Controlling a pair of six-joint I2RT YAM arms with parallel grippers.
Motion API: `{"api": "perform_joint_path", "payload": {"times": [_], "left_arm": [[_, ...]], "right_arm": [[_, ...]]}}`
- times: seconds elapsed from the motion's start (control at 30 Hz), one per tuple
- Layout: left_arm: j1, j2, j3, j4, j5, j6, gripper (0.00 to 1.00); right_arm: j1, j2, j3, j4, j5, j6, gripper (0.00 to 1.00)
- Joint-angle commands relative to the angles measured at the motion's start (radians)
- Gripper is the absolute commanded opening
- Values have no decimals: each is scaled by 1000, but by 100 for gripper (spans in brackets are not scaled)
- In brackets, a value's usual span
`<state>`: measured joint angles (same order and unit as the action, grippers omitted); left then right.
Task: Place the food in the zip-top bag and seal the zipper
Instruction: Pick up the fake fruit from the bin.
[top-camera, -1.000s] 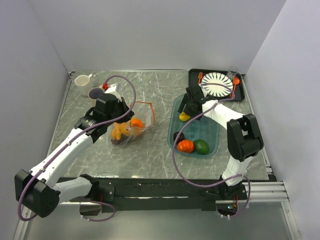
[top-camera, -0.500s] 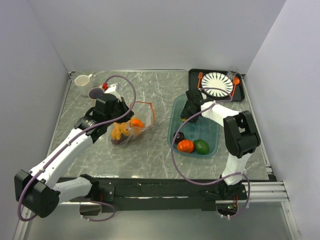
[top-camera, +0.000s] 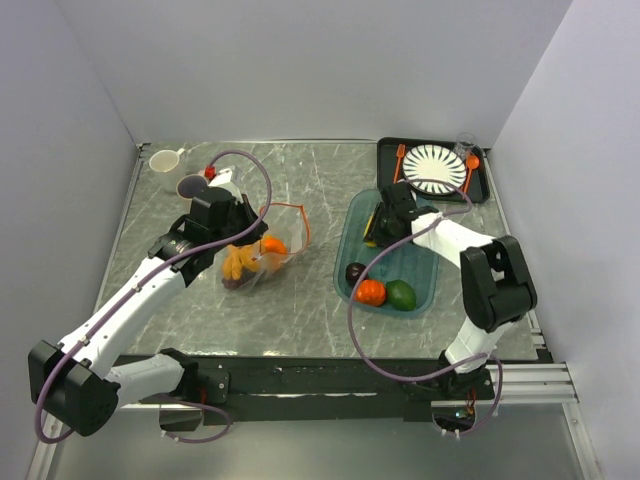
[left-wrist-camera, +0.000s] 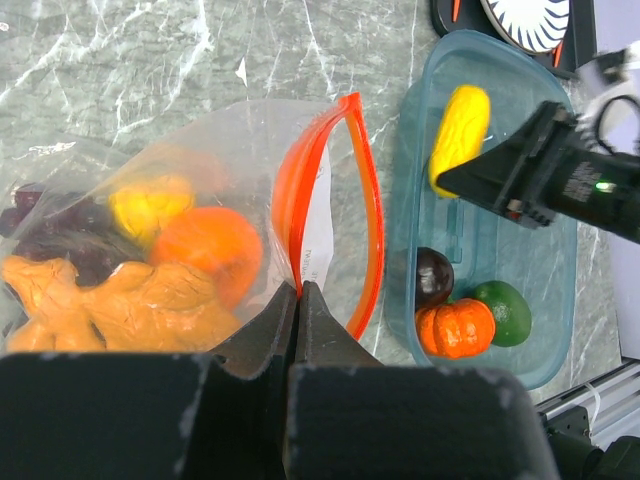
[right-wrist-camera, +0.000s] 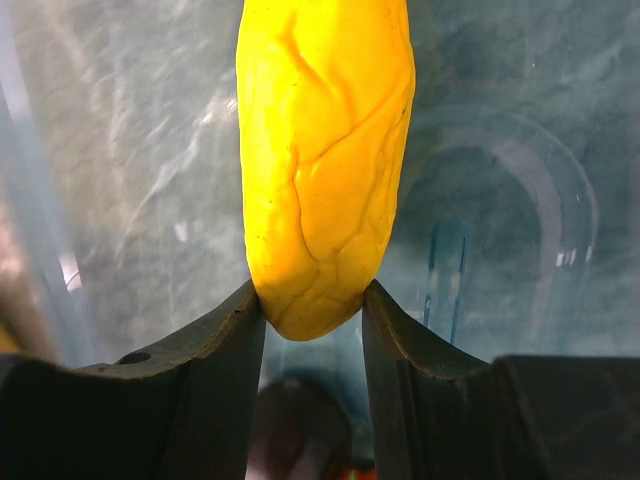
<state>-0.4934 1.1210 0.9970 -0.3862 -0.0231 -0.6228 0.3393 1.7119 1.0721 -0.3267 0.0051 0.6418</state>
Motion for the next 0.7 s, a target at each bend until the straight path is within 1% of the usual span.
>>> {"api": "perform_joint_path", "payload": {"times": [0.0, 0.23, 0.3, 0.4, 0.47, 0.53, 0.57, 0.63, 0.67], "left_arm": [[-4, -20, 0, 17, 12, -5, 1], [-4, -21, -3, 27, 9, -3, 1], [-4, -20, -1, 26, 12, -2, 1], [-4, -16, 0, 29, 15, -2, 1], [-4, -16, -1, 30, 15, -3, 1], [-4, -13, 0, 33, 15, -3, 1], [-4, -13, 2, 35, 15, -3, 1], [-4, -10, 2, 35, 15, -3, 1], [-4, -9, 5, 30, 15, -3, 1]], "right_arm": [[-10, -103, 8, 14, -63, -59, 0], [1, -170, 43, -38, -103, -106, 0], [9, -190, 42, -31, -125, -120, 0], [18, -235, 35, -8, -214, -134, 0], [24, -258, 40, 3, -315, -157, 0], [50, -270, 66, -5, -341, -163, 0], [67, -271, 75, -6, -396, -195, 0], [110, -264, 126, -37, -427, -215, 0], [124, -256, 140, -41, -474, -240, 0]]}}
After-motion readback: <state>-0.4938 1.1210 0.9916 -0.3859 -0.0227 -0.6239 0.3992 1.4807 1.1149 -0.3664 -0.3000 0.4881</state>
